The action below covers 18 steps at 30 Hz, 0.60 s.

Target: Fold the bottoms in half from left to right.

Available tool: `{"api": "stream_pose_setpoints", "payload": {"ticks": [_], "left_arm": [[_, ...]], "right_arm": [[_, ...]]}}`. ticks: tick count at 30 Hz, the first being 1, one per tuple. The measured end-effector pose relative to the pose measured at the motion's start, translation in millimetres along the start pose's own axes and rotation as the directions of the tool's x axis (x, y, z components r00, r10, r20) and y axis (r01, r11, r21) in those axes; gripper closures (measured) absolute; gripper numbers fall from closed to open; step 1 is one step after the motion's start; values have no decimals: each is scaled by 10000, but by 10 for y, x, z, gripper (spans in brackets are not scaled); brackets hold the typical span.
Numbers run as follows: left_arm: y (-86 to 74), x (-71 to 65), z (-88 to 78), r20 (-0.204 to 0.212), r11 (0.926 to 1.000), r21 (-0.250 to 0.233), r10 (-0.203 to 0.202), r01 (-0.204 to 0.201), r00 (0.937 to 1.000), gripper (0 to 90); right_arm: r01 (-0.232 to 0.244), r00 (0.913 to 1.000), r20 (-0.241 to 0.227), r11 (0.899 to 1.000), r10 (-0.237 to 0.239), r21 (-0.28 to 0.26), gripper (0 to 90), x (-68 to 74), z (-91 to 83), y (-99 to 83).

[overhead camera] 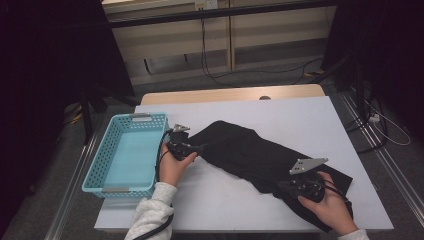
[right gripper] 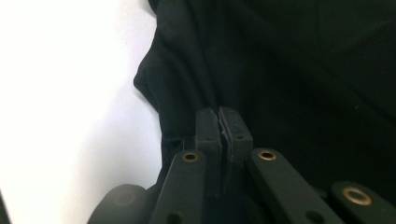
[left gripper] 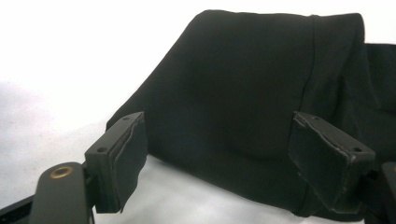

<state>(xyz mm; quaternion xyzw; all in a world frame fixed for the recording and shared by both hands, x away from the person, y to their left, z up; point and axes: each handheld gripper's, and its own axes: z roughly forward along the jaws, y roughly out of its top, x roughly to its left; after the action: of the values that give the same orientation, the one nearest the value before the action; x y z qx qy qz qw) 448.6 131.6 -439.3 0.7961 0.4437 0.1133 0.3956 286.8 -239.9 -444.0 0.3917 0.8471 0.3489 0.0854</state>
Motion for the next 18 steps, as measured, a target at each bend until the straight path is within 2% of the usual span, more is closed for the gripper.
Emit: {"api": "stream_pose_setpoints", "payload": {"ticks": [1,2,6,9,12,14,18], "left_arm": [[-4,-2,2,40,10000,12,-7,7,10000,204],[-15,2,4,56,10000,85,-5,5,10000,203],[-18,7,8,34,10000,74,-50,49,10000,202],[-13,8,15,28,10000,77,-31,31,10000,202],[-13,9,17,18,10000,84,-47,47,10000,201],[-15,14,18,30,9999,75,-74,74,10000,201],[-17,16,12,21,10000,86,-36,36,10000,200]], "right_arm": [[0,10000,0,10000,0,0,870,0,0,0],[15,10000,-78,10000,-15,-73,793,10,8,-18],[314,9995,4,9992,-314,-241,779,64,-1,28],[513,9986,174,9952,-501,-829,697,162,-9,146],[622,9980,-51,9930,-630,-1001,695,221,14,198],[934,9948,-314,9903,-971,-1025,696,318,76,264],[1199,9904,-565,9877,-1259,-999,696,407,151,317]]}}
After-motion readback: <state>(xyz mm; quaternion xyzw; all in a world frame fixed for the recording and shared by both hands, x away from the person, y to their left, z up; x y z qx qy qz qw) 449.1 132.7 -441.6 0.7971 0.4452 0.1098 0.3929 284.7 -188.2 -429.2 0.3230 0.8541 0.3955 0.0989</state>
